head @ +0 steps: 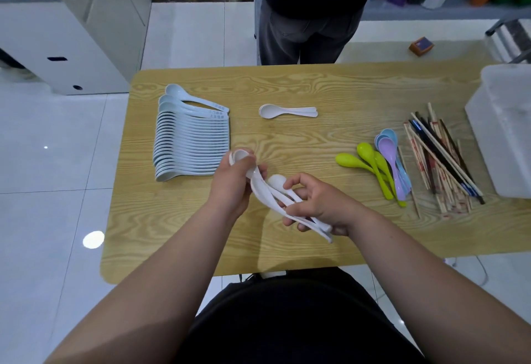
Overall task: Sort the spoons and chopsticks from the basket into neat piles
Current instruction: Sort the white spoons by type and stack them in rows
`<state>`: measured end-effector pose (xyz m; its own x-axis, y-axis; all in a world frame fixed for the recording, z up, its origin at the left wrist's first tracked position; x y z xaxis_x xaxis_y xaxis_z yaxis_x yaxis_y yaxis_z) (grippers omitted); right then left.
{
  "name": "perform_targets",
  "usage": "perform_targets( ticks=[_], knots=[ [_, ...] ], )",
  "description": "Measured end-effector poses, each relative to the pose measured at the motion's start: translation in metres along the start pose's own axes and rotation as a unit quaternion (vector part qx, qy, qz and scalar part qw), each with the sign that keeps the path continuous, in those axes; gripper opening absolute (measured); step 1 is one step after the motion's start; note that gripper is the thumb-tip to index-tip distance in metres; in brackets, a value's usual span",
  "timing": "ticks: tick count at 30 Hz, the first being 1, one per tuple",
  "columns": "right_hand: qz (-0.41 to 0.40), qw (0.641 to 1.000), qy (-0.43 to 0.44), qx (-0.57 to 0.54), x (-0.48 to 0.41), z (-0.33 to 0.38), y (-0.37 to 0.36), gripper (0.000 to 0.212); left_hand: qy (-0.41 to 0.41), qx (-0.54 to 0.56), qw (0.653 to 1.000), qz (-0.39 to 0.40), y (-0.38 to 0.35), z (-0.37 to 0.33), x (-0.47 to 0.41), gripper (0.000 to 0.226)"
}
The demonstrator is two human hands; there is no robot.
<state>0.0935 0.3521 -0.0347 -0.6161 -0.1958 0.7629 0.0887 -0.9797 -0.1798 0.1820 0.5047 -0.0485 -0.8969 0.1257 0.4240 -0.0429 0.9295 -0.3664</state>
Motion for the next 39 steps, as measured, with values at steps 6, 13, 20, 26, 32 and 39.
perform_targets(
  ticks=[6, 13, 20, 26, 32, 39],
  knots=[
    [-0.033, 0.999, -0.017, 0.011, 0.005, -0.009, 0.013, 0.043, -0.04, 0.077, 0.988, -0.124, 0.047, -0.029, -0.022, 0.015],
    [-0.197, 0.977, 0.075, 0.01, 0.01, 0.012, 0.031, 0.033, 0.003, 0.017, 0.998, -0.066, 0.052, -0.02, -0.021, 0.009],
    [-0.149, 0.976, 0.125, 0.095, 0.003, 0.038, -0.015, 0.039, 0.04, -0.021, 0.989, 0.14, -0.007, -0.01, 0.013, 0.042],
    [-0.182, 0.961, 0.143, 0.148, 0.001, 0.036, -0.021, 0.046, 0.002, -0.055, 0.99, 0.126, -0.01, -0.016, 0.017, 0.012],
    [-0.188, 0.942, 0.178, 0.212, 0.009, 0.044, -0.019, 0.068, 0.081, -0.02, 0.993, 0.077, 0.006, -0.002, 0.01, 0.011],
    [-0.139, 0.933, 0.165, 0.288, -0.003, 0.031, -0.022, 0.043, 0.089, 0.023, 0.993, 0.073, 0.003, 0.002, 0.007, 0.024]
  ],
)
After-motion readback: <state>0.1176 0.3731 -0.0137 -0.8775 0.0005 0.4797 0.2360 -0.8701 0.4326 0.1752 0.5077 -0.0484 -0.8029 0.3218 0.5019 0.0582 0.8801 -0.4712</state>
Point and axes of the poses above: each hand's wrist, its own x-axis away from the middle knuckle, its own y-axis out of the back of the hand, z = x × y, the point moved 6 cm from there along -x, towards the middle knuckle, and after that the axes turned 10 degrees about -y, right-handed, at the moved point
